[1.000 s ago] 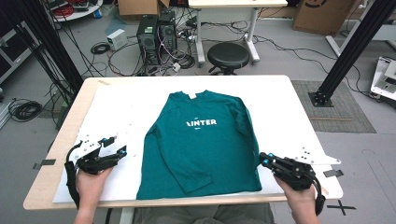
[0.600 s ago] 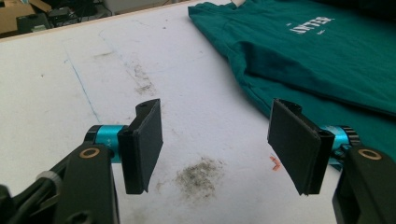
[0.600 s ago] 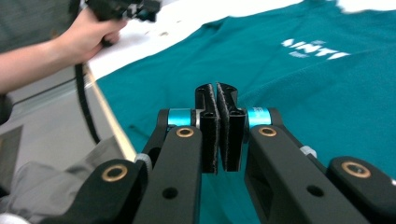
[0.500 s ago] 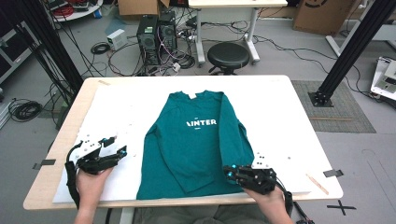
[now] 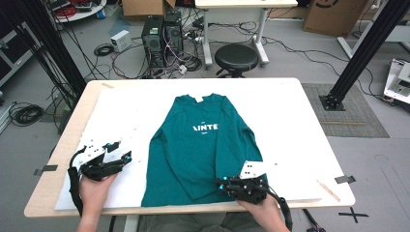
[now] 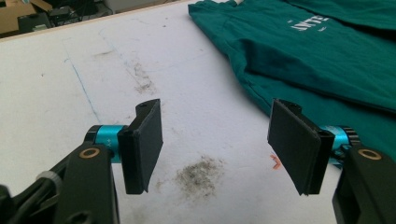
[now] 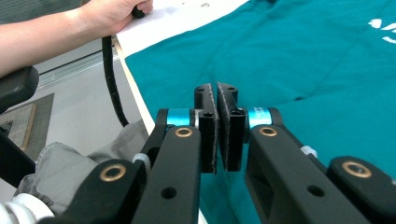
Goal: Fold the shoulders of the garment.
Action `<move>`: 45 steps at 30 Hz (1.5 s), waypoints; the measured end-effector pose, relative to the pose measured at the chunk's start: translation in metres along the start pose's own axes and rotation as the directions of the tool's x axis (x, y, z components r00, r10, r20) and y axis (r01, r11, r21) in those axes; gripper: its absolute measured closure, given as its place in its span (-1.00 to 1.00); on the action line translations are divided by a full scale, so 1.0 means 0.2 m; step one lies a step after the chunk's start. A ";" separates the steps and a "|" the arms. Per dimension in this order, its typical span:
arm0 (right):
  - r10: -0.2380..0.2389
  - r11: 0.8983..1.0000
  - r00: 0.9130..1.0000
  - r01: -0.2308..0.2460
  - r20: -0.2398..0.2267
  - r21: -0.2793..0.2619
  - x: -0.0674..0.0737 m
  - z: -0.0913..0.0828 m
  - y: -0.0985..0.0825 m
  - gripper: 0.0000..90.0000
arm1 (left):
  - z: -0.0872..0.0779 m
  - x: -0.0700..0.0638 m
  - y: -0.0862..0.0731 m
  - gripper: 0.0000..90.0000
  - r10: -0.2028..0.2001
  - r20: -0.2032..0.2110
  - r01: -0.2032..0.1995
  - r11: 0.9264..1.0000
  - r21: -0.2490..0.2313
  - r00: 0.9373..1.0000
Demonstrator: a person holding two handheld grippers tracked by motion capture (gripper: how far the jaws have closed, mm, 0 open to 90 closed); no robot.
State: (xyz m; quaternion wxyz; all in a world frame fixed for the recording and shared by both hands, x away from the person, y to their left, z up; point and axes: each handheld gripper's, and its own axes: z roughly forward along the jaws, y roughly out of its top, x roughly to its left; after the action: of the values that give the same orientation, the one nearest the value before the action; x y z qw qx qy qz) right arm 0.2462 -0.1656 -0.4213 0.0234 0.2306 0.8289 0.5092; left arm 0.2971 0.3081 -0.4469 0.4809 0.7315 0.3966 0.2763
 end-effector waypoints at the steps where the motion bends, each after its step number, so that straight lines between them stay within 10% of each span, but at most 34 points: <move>1: -0.003 1.000 1.000 0.003 0.000 0.003 0.00 0.01 0.00 0.95 | 0.00 0.00 0.00 -0.21 0.002 0.002 -0.002 1.000 0.001 1.000; 8: -0.042 0.998 0.999 0.043 -0.004 0.036 0.03 0.08 0.02 0.96 | 0.00 0.00 0.00 -0.21 0.004 0.002 -0.004 1.000 -0.001 1.000; 17: -0.013 0.998 0.979 0.025 0.205 -0.057 -0.09 -0.12 0.05 0.44 | 0.00 0.00 0.00 -0.21 0.004 0.004 -0.003 1.000 -0.002 1.000; 21: 0.049 0.993 0.945 -0.013 0.322 -0.114 -0.21 -0.23 0.07 0.13 | 0.00 0.00 0.00 -0.21 -0.001 0.006 0.001 1.000 0.001 1.000; 22: 0.060 0.992 0.923 -0.012 0.380 -0.127 -0.27 -0.27 0.09 0.02 | 0.00 0.00 0.00 -0.21 -0.006 0.008 0.006 1.000 -0.002 1.000; 24: 0.066 0.991 0.916 -0.014 0.396 -0.133 -0.29 -0.29 0.09 0.01 | 0.00 -0.01 0.01 -0.21 -0.010 0.010 0.010 1.000 -0.004 1.000; 34: 0.117 0.986 0.812 -0.025 0.572 -0.166 -0.55 -0.37 0.16 -0.01 | -0.01 -0.05 0.05 -0.21 0.004 0.024 -0.004 1.000 -0.027 1.000; 45: 0.180 0.980 0.771 -0.085 0.612 -0.181 -0.65 -0.47 0.10 -0.04 | -0.03 -0.04 0.06 -0.21 -0.002 0.001 0.002 0.999 -0.044 1.000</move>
State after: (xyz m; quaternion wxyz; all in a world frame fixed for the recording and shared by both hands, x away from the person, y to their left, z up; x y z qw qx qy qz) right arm 0.3432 -0.2885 -0.3855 0.2771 0.4418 0.7172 0.4622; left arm 0.2911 0.3010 -0.4328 0.4975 0.7204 0.3911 0.2840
